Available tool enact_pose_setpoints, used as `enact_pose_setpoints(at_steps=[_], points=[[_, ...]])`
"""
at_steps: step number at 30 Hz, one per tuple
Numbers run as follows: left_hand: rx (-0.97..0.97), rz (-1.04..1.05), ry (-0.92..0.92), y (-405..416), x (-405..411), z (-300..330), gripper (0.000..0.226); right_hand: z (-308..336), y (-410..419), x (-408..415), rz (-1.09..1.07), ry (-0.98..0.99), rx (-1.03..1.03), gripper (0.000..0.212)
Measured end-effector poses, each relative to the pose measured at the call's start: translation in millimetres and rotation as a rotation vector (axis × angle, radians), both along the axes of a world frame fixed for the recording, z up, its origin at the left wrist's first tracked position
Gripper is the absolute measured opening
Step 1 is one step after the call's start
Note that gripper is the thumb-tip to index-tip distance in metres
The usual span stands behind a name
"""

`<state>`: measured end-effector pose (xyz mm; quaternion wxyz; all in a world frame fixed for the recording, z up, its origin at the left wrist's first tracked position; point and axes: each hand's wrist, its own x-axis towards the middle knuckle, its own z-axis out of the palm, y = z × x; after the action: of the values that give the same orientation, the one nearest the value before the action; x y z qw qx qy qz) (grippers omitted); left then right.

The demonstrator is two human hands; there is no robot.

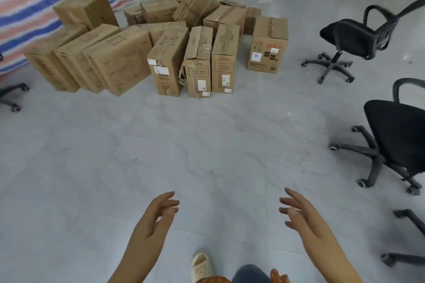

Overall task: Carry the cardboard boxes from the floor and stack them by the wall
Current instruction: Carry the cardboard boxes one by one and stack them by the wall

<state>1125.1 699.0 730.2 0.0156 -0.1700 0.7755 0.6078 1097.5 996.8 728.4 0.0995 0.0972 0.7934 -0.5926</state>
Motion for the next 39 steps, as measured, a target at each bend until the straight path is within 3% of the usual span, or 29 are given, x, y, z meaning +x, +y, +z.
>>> enact_pose_setpoints(at_steps=[3,8,13,18,22,27,39], points=[[-0.008,-0.038,-0.01,-10,-61,6,0.029,2,-9,-53,-0.01,-0.023,0.01,0.052],[-0.019,-0.057,-0.041,-9,-169,-1,0.026,-7,-7,-155,-0.049,-0.057,0.026,0.031],[-0.014,0.03,-0.007,10,-295,-9,0.028,-7,12,-290,-0.014,-0.035,0.027,0.043],[0.017,0.102,0.024,38,-413,-1,0.027,8,37,-430,0.046,0.002,0.028,0.033],[0.025,0.117,-0.004,47,-493,-3,0.029,16,43,-526,0.107,0.005,0.042,0.047],[0.01,0.146,-0.032,38,-595,-15,0.028,3,40,-633,0.113,-0.014,0.045,0.038],[-0.056,-0.064,-0.004,-8,-922,-13,0.027,-4,4,-906,-0.021,-0.024,0.048,0.031]])
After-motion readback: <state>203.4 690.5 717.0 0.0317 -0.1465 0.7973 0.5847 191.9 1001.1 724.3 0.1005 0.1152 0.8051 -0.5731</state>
